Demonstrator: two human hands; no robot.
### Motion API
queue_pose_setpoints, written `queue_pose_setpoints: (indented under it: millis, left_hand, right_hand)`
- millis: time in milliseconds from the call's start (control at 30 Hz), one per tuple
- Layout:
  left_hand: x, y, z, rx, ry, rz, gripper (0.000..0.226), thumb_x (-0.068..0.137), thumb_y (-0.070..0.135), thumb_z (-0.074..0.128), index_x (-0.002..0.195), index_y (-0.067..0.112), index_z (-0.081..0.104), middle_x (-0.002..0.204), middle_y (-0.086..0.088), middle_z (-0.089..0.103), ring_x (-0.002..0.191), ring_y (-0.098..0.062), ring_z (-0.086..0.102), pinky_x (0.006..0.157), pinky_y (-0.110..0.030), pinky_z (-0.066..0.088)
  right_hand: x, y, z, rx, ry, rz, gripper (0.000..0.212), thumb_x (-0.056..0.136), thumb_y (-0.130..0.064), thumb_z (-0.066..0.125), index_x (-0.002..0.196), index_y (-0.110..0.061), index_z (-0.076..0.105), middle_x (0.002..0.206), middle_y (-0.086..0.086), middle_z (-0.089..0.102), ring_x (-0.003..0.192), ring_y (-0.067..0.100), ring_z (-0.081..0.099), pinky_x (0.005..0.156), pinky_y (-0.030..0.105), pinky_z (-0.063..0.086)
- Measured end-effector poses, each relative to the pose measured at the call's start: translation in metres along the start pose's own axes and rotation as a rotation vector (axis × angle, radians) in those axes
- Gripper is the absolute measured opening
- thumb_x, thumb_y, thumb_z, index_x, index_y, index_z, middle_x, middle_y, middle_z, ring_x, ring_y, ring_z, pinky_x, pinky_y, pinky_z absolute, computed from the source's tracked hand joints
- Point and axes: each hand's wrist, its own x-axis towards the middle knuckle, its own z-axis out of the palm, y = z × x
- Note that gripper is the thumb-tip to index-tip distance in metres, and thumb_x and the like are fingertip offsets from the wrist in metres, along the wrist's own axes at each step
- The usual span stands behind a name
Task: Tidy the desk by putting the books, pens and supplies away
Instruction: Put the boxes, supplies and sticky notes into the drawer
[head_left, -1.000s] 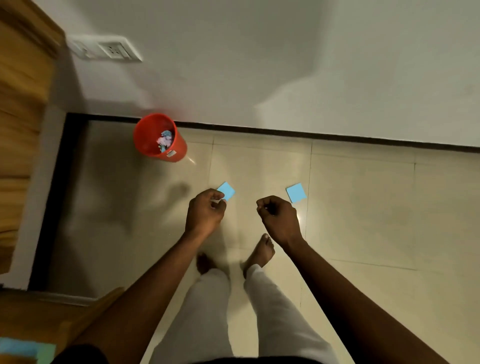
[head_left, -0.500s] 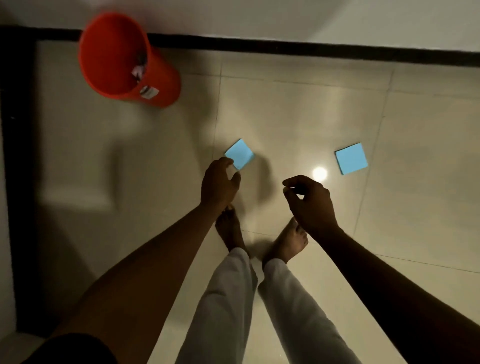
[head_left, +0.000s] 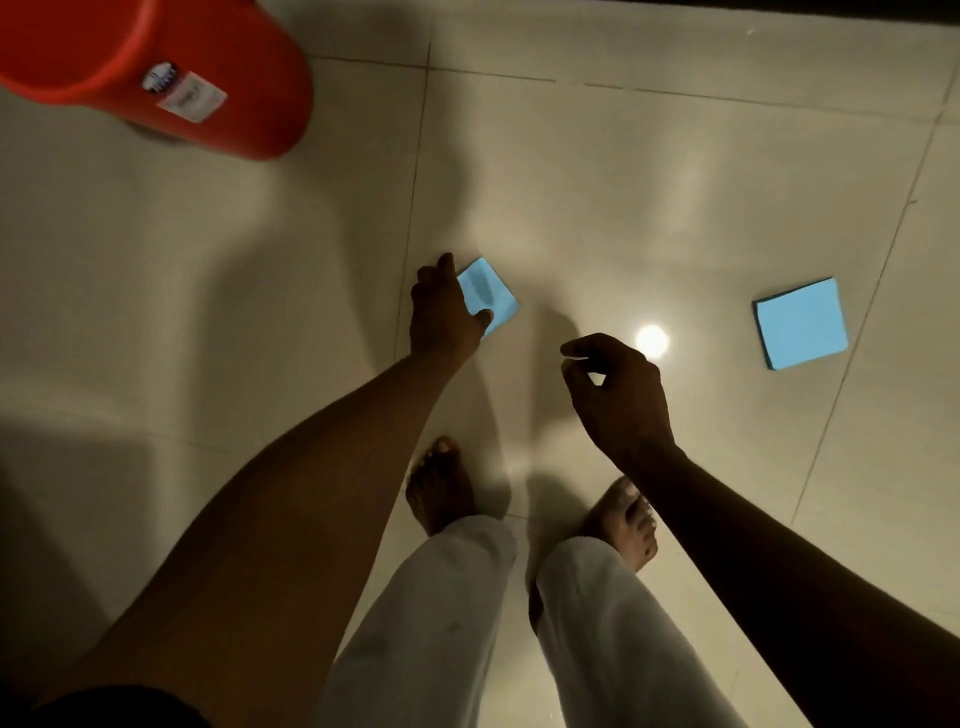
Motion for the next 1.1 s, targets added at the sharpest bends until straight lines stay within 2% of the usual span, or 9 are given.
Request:
queue_pose_setpoints:
  millis: [67, 167, 267, 367, 533, 667, 867, 967, 1100]
  left_hand:
    - [0.003, 0.001, 0.014, 0.066, 0.043, -0.031, 0.088, 0.078, 0.03, 0.083, 0.148, 0.012, 0.033, 0.137, -0.013, 0.044, 0.128, -0.033, 0.042, 0.094, -0.041, 0.052]
    - [-0.001, 0.002, 0.025, 0.077, 0.074, -0.052, 0.061, 0.079, 0.026, 0.081, 0.129, 0.007, 0.05, 0.128, -0.014, 0.05, 0.121, -0.034, 0.046, 0.091, -0.043, 0.052]
    - [-0.015, 0.004, 0.032, 0.042, 0.054, -0.013, 0.038, 0.085, 0.023, 0.075, 0.117, 0.006, 0.062, 0.124, -0.017, 0.052, 0.118, -0.036, 0.049, 0.089, -0.04, 0.047]
    - [-0.037, 0.023, 0.032, -0.112, 0.11, 0.059, 0.022, 0.084, 0.019, 0.075, 0.1, 0.006, 0.067, 0.108, -0.016, 0.066, 0.099, -0.034, 0.064, 0.079, -0.034, 0.045]
    - [-0.089, 0.082, 0.034, -0.218, -0.03, 0.177, 0.023, 0.083, 0.03, 0.079, 0.092, 0.013, 0.066, 0.088, 0.0, 0.07, 0.078, -0.024, 0.066, 0.068, -0.036, 0.053]
    - [-0.122, 0.122, 0.046, -0.231, -0.158, 0.307, 0.021, 0.083, 0.03, 0.081, 0.091, 0.018, 0.066, 0.079, 0.012, 0.064, 0.07, -0.004, 0.061, 0.058, -0.022, 0.045]
    - [-0.124, 0.15, 0.071, -0.26, -0.242, 0.386, 0.018, 0.082, 0.027, 0.081, 0.083, 0.019, 0.064, 0.075, 0.006, 0.068, 0.07, -0.004, 0.062, 0.05, -0.011, 0.039]
    - [-0.122, 0.154, 0.075, -0.279, -0.223, 0.371, 0.018, 0.081, 0.027, 0.081, 0.084, 0.02, 0.065, 0.077, 0.007, 0.07, 0.069, -0.003, 0.064, 0.053, -0.017, 0.045]
    - [-0.124, 0.15, 0.07, -0.305, -0.198, 0.336, 0.019, 0.08, 0.028, 0.082, 0.089, 0.02, 0.067, 0.082, 0.007, 0.072, 0.074, -0.01, 0.069, 0.061, -0.03, 0.053]
  right_hand:
    - [0.007, 0.009, -0.004, 0.006, 0.026, 0.009, 0.02, 0.096, -0.021, 0.063, 0.114, -0.027, 0.071, 0.11, -0.015, 0.073, 0.084, -0.005, 0.064, 0.066, 0.005, 0.039]
    - [0.008, 0.022, -0.014, -0.005, 0.053, 0.03, 0.021, 0.096, -0.024, 0.063, 0.114, -0.029, 0.071, 0.11, -0.014, 0.072, 0.068, -0.004, 0.055, 0.064, 0.01, 0.039]
    - [0.0, 0.036, -0.032, -0.026, 0.086, 0.071, 0.021, 0.094, -0.029, 0.063, 0.114, -0.034, 0.068, 0.114, -0.011, 0.071, 0.077, 0.004, 0.063, 0.073, 0.022, 0.05]
    - [-0.003, 0.048, -0.059, -0.031, 0.189, 0.104, 0.023, 0.093, -0.03, 0.063, 0.115, -0.033, 0.068, 0.118, -0.012, 0.069, 0.097, 0.005, 0.067, 0.088, 0.032, 0.056]
    - [0.007, 0.072, -0.115, -0.025, 0.339, 0.162, 0.036, 0.094, -0.029, 0.063, 0.13, -0.025, 0.061, 0.131, -0.009, 0.063, 0.116, 0.01, 0.063, 0.096, 0.035, 0.053]
    - [0.034, 0.107, -0.148, -0.083, 0.366, 0.191, 0.054, 0.096, -0.027, 0.061, 0.147, -0.021, 0.046, 0.148, -0.003, 0.051, 0.133, 0.018, 0.052, 0.104, 0.028, 0.041]
    - [0.086, 0.166, -0.164, -0.21, 0.376, 0.243, 0.086, 0.089, -0.034, 0.072, 0.157, -0.013, 0.024, 0.157, 0.004, 0.037, 0.144, 0.027, 0.037, 0.106, 0.046, 0.045]
    - [0.095, 0.182, -0.161, -0.356, 0.402, 0.234, 0.088, 0.083, -0.037, 0.077, 0.153, -0.012, 0.029, 0.147, 0.007, 0.041, 0.135, 0.031, 0.042, 0.095, 0.049, 0.05]
    - [0.093, 0.182, -0.159, -0.448, 0.428, 0.281, 0.073, 0.077, -0.041, 0.082, 0.136, -0.015, 0.048, 0.129, 0.009, 0.048, 0.12, 0.032, 0.048, 0.085, 0.045, 0.05]
